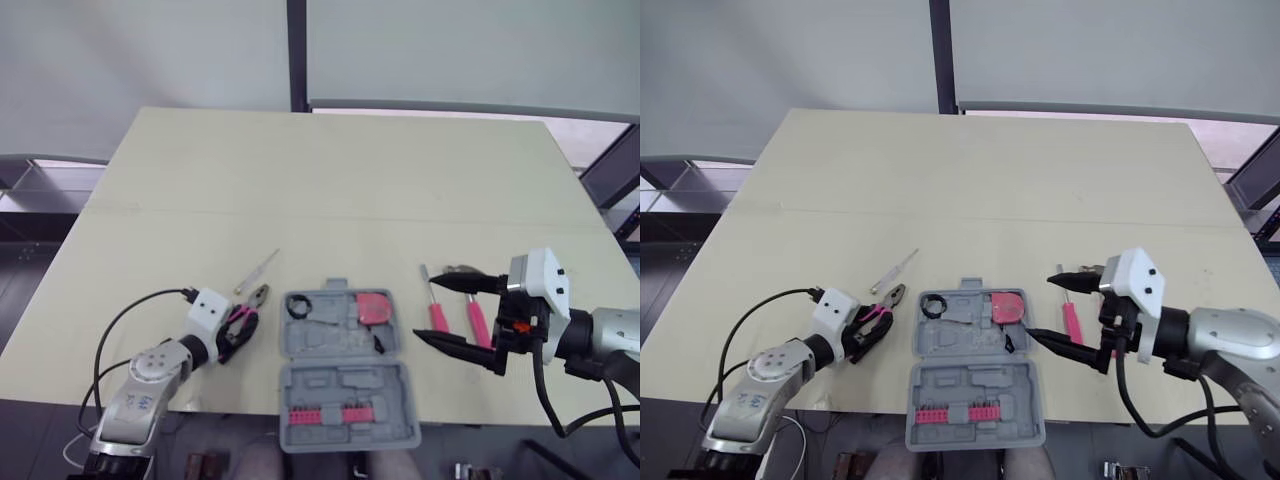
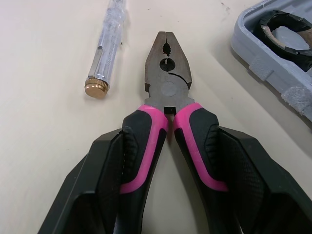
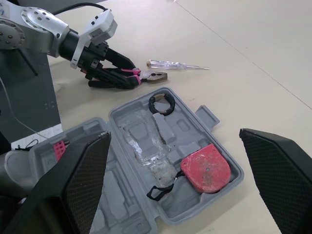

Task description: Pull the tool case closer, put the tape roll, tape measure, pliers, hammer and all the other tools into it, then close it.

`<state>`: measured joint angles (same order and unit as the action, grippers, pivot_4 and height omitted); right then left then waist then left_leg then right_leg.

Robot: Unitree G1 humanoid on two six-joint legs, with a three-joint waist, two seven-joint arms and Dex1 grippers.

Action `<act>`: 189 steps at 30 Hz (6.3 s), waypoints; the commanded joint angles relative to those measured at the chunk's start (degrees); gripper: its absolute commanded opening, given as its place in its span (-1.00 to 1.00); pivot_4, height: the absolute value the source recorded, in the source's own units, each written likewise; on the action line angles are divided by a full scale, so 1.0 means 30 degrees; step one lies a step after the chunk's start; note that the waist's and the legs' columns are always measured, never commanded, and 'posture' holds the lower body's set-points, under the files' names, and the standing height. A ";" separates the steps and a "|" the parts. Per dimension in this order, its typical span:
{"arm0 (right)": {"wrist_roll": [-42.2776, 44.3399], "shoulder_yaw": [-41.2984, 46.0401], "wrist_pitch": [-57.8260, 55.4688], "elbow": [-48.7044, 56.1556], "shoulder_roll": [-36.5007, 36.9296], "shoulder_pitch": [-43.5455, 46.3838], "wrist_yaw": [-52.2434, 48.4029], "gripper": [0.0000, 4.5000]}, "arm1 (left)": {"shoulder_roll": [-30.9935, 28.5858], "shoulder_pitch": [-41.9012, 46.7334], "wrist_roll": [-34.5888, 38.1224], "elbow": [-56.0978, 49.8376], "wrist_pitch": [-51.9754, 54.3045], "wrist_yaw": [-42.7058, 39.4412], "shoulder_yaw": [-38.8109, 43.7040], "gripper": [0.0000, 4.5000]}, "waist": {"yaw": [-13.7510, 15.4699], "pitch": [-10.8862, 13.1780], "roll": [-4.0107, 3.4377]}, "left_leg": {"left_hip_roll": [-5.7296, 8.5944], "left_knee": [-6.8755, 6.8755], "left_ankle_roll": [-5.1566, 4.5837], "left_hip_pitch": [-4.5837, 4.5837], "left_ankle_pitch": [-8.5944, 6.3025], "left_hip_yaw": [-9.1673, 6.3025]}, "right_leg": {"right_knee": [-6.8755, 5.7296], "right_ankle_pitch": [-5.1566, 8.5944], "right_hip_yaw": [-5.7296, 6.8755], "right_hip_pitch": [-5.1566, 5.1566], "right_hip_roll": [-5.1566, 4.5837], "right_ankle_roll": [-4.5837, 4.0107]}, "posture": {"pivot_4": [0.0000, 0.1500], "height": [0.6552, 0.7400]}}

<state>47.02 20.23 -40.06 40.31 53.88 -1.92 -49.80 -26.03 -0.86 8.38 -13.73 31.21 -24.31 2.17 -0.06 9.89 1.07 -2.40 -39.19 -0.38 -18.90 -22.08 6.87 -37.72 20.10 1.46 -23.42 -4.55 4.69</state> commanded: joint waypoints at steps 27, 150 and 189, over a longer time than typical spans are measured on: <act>-0.6497 -1.1735 -0.0587 -0.2685 0.0953 1.1938 -0.2473 1.00 | -0.5644 1.2725 0.1826 -0.0902 -0.0168 -1.1448 -0.6745 0.08 | -0.0206 0.0038 -0.0012 | 0.0006 -0.0107 0.0007 -0.0179 0.0006 -0.0036 | -0.0017 -0.0003 0.0068 -0.0107 0.0036 -0.0009 | 1.00 1.00; -1.7997 -1.9626 -0.2341 -0.6967 -0.5748 1.4788 -0.4716 0.49 | -0.4832 0.8089 0.0482 0.8789 -1.3386 -1.6448 -0.3118 1.00 | -0.0592 0.0062 -0.0085 | 0.0038 -0.0626 -0.0014 -0.0799 0.0001 -0.0531 | -0.0349 -0.0004 0.0752 -0.0352 -0.0078 -0.0031 | 1.00 1.00; -1.3743 -1.2112 1.0870 -1.5742 -1.0662 0.6971 -0.1788 -0.97 | -0.4937 0.8365 0.0861 0.7972 -1.3149 -1.6719 -0.2986 1.00 | -0.0587 0.0056 -0.0082 | 0.0040 -0.0629 -0.0014 -0.0768 0.0002 -0.0526 | -0.0369 -0.0009 0.0701 -0.0327 -0.0066 -0.0023 | 1.00 1.00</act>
<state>6.67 -15.82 -7.58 -6.97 21.35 19.16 -56.06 -40.52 23.80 10.40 11.46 -7.67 -74.57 -7.45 -1.82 10.06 0.82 -2.28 -41.08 -0.43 -21.20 -22.07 5.29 -38.83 20.08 3.56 -24.40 -4.75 4.62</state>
